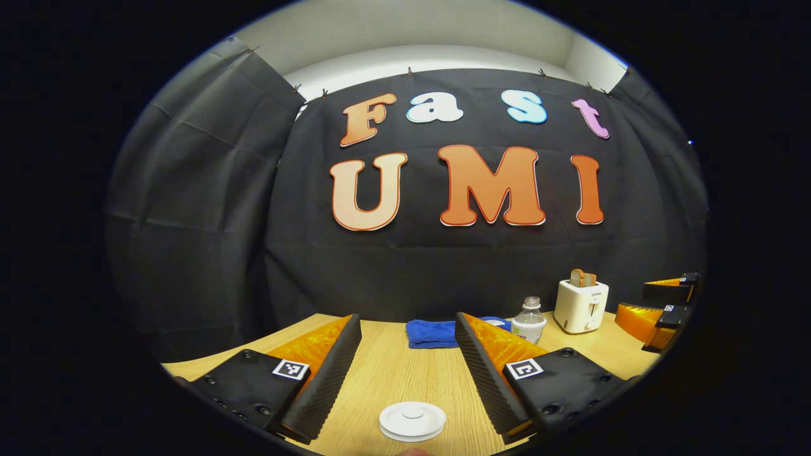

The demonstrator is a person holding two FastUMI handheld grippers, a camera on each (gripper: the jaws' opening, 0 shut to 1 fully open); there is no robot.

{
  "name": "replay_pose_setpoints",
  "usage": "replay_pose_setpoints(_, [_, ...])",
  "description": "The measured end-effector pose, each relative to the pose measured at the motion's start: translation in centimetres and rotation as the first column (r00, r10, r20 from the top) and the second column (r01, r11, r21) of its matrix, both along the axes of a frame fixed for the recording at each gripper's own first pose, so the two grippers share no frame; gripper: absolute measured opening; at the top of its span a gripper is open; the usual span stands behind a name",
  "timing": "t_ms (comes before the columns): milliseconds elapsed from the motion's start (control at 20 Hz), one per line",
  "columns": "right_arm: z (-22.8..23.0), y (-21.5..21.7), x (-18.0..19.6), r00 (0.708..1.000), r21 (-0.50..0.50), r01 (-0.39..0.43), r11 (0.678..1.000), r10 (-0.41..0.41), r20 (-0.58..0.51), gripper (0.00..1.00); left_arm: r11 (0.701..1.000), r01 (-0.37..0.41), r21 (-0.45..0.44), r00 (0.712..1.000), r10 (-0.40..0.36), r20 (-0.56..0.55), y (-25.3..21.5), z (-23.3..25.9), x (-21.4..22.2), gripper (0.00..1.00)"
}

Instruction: Open the teacup lid with one hand, grasp the water bottle and pour water into the teacup with the other hand; after pouring, place the water bottle on the coaster and then close the teacup lid.

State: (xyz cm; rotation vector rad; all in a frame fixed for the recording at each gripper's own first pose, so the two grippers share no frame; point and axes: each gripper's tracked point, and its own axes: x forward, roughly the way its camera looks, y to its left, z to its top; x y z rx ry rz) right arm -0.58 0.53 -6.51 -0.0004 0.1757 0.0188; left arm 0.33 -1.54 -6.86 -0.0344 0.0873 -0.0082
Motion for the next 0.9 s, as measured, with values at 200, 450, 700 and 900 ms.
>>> replay_pose_setpoints(200, [0.4, 0.3, 0.1, 1.000, 0.010, -0.005, 1.000, 0.005, 0.007, 0.98, 1.000, 0.003, 0.007, 1.000, -0.003, 0.028, 0.0, 0.9, -0.3, 0.95])
replay_pose_setpoints(450, [0.9, 0.6, 0.1, 1.000, 0.012, -0.013, 1.000, 0.013, 0.021, 0.98, 1.000, -0.002, 0.015, 0.997, 0.001, 0.075, 0.3, 2.3, -0.6, 0.97])
replay_pose_setpoints(700, [1.2, 0.8, 0.1, 0.999, 0.009, -0.020, 1.000, 0.019, 0.034, 0.98, 1.000, 0.010, 0.011, 0.994, -0.011, 0.108, 0.3, 2.7, -1.0, 0.97])
replay_pose_setpoints(900, [1.6, 1.1, 0.1, 0.998, 0.004, -0.027, 1.000, 0.026, 0.053, 0.98, 1.000, 0.005, 0.008, 0.994, -0.005, 0.109, 0.7, 2.6, -1.1, 0.95])
